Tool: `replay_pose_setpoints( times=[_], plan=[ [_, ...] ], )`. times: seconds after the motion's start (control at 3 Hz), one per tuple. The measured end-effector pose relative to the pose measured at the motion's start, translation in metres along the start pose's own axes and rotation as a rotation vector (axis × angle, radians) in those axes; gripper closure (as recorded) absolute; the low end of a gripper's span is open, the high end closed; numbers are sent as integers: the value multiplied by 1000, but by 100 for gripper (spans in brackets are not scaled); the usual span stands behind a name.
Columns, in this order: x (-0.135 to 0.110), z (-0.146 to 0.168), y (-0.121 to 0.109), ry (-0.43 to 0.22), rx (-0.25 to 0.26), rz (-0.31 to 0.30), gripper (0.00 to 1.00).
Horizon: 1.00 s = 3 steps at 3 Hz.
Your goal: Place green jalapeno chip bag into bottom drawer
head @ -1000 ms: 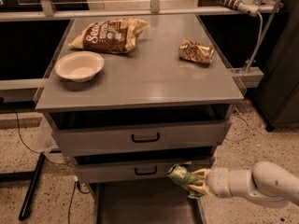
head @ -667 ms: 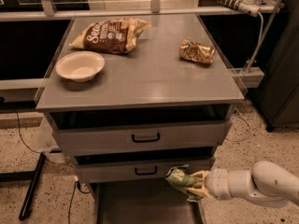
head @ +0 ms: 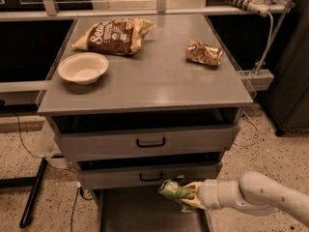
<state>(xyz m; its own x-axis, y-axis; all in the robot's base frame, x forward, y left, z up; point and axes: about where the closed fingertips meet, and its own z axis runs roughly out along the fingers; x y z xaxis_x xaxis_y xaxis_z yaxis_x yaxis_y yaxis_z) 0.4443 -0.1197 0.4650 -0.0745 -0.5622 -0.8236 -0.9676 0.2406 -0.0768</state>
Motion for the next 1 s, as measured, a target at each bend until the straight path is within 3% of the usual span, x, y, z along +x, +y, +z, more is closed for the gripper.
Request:
replay_pose_setpoints(
  times=[0.33,1.0],
  plan=[
    [39,44,-10,-1,23,-31,100],
    [113,98,-28,5,112,-129,100]
  ],
)
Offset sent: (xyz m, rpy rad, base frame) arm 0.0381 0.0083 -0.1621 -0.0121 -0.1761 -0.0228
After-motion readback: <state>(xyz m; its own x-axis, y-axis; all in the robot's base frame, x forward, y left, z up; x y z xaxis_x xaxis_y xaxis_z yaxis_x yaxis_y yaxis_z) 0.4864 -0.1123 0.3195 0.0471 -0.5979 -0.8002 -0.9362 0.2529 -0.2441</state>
